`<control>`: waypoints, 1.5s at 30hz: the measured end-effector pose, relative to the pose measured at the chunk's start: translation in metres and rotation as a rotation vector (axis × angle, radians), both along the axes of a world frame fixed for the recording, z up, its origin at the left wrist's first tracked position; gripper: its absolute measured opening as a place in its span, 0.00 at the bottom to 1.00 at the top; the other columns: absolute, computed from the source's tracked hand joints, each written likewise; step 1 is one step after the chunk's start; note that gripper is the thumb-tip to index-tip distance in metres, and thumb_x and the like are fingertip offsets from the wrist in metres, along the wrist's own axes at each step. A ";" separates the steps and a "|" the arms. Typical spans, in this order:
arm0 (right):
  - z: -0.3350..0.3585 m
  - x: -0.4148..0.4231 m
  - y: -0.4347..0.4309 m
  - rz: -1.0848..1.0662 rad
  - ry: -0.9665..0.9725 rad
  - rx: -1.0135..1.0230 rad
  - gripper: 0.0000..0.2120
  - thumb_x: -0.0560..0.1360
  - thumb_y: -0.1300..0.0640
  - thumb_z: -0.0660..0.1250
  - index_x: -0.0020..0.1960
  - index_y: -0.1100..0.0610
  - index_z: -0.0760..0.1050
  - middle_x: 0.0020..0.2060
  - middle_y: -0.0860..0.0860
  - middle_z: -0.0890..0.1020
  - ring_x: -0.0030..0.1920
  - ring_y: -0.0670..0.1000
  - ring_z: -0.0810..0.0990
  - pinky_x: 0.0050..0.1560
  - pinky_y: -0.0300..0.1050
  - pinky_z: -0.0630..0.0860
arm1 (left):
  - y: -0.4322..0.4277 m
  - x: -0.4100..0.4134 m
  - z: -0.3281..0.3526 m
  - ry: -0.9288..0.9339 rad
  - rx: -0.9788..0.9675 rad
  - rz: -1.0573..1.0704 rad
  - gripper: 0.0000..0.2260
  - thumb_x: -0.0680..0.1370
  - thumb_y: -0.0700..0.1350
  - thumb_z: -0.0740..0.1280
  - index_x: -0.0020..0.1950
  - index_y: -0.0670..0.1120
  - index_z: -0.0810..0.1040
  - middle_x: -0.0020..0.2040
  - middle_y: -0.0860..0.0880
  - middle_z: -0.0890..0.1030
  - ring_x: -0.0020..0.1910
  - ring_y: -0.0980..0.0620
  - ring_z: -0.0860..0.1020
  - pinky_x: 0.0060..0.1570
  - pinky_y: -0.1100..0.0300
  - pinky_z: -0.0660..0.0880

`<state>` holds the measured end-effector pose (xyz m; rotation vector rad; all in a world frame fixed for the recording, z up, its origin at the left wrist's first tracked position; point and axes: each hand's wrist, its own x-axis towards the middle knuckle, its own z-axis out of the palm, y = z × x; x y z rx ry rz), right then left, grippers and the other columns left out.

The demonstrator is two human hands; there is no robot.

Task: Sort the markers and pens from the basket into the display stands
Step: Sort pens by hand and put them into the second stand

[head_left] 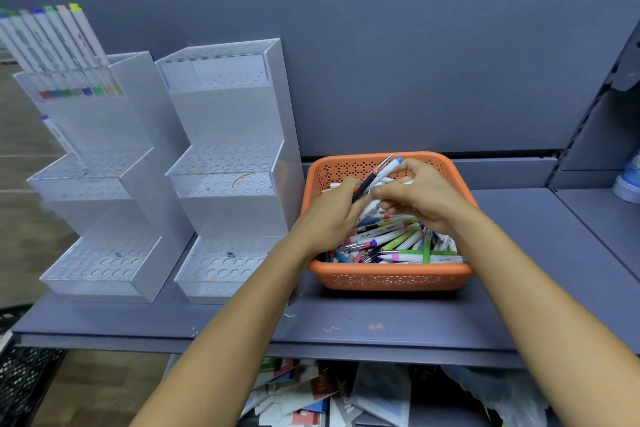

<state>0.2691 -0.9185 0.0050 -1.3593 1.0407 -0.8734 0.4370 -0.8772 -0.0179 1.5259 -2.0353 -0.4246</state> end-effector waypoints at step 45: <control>0.098 0.245 0.071 -0.051 -0.219 -0.496 0.10 0.74 0.67 0.68 0.49 0.53 0.77 0.44 0.55 0.84 0.44 0.52 0.85 0.46 0.47 0.82 | 0.079 0.208 0.084 1.412 -0.021 0.216 0.06 0.82 0.42 0.59 0.45 0.45 0.66 0.30 0.51 0.68 0.21 0.56 0.68 0.21 0.66 0.66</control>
